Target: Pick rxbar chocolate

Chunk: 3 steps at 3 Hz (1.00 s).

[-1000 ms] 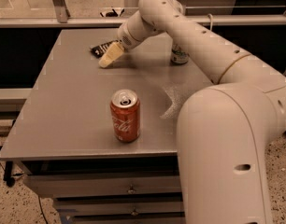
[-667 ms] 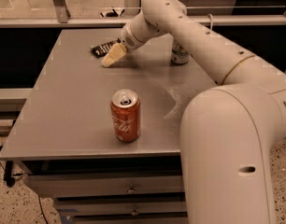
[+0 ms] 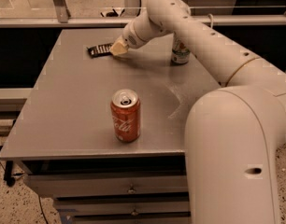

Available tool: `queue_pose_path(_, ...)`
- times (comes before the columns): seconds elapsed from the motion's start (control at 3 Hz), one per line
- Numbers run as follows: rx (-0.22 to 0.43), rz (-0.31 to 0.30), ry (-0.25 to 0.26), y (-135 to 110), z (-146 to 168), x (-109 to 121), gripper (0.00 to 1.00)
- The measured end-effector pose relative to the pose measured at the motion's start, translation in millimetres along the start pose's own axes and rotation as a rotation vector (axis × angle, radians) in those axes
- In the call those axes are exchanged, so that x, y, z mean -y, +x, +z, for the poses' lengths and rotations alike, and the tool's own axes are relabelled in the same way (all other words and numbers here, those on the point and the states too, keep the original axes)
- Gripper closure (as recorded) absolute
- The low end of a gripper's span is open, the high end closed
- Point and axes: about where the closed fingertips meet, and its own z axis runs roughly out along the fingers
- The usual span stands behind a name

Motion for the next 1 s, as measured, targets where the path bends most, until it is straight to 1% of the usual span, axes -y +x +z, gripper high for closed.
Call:
queue_pose_path(0.33, 0.023, -0.016, 0.000, -10, -6, -3, 0.88)
queue_pose_path(0.67, 0.050, -0.053, 0.000, -27, -17, -12, 1.00)
queue_pose_path(1.0, 0.091, -0.103, 0.009, -49, -36, -22, 1.00)
